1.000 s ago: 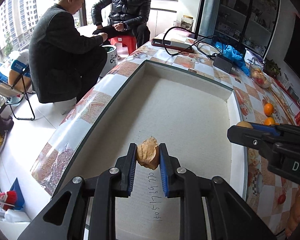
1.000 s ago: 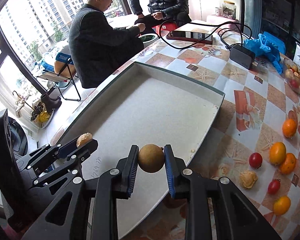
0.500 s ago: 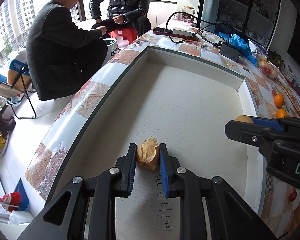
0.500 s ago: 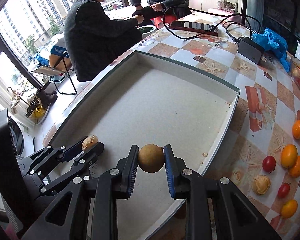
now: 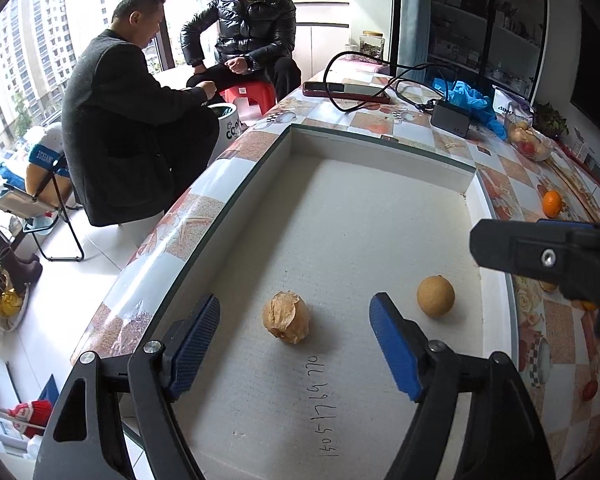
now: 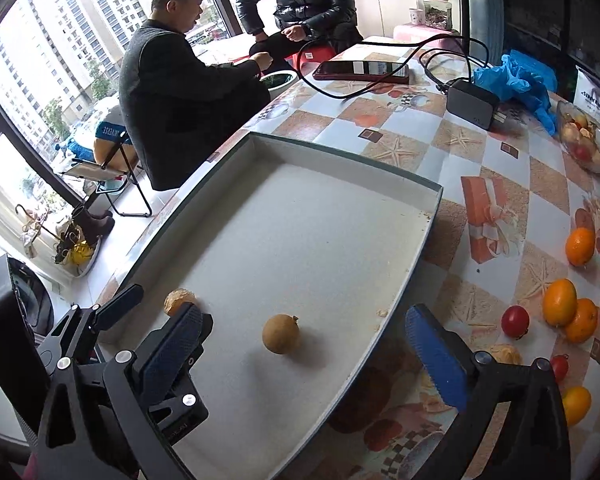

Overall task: Organize fruits
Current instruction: 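Grasp another tan wrinkled fruit with the left tool while the right tool grasps a red fruit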

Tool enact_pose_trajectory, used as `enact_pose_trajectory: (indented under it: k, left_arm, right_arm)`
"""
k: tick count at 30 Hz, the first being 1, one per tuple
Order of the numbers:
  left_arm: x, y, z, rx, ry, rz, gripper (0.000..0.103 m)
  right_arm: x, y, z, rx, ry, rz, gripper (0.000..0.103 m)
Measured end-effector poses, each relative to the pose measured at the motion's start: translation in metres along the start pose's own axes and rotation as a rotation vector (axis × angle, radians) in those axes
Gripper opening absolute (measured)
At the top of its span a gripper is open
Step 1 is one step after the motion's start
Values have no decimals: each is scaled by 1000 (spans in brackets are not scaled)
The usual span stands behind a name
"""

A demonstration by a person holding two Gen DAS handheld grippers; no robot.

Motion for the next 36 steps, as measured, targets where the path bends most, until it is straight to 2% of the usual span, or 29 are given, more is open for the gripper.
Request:
enact_pose_trajectory:
  k: [3,6,10,13,17,19,24,25,26,27,28,29,30,32,35,36]
  left_arm:
    - [7,2,12,9,-28,1,80]
    - [23,2,23,7,-76,-14,80]
    - [61,-2,38,15,-129,-84,80]
    - [97,-11,44,3,-170,-157,80]
    - [143,-29,44,-24,-205,-236,80]
    - [160,-35,40,-36,-205,-253,80]
    - [188,-39,24,-65,-202,-254,80]
    - [192,-40,19,-72,-199,-254,80]
    - [197,-40,15,-78,-195,-255,80]
    - [202,-40,11,-80,-191,-257,80]
    - [206,-40,6,-80,-186,-257,80]
    - [209,-40,1,-81,-178,-257,80]
    - [213,-39,-4,-83,-170,-253,80]
    - [220,-37,-14,-91,-167,-241,80]
    - [231,-37,-30,-109,-161,-227,79]
    - [233,-38,-35,-116,-151,-226,70]
  right_arm:
    - [31,-9,27,38,-50,-37,103]
    - [69,-33,54,59,-122,-74,103]
    - [118,-86,83,47,-225,-140,103]
    - [141,-128,96,33,-259,-188,103]
    - [138,-168,103,24,-253,-197,103]
    - [124,-179,99,26,-248,-151,103]
    - [98,-185,77,33,-303,7,102]
    - [95,-185,73,36,-305,25,92]
    - [94,-186,68,29,-307,36,69]
    - [93,-185,69,57,-303,38,64]
    - [93,-185,69,65,-306,42,54]
    - [94,-184,70,70,-305,46,34]
    - [97,-183,71,73,-316,41,24]
    - [112,-185,75,82,-319,3,25]
    - [144,-188,85,90,-376,-48,25]
    - [156,-189,88,90,-387,-69,25]
Point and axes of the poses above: each gripper's, at about its wrist camera, not at the fingertips, and z roughly against the way its jaws point, x to its right, y to its top, the point moved 7 cm from there along -z, roughly the way its jaws point, and after that the axes turned 9 degrees about z, right-handed, at the moved point
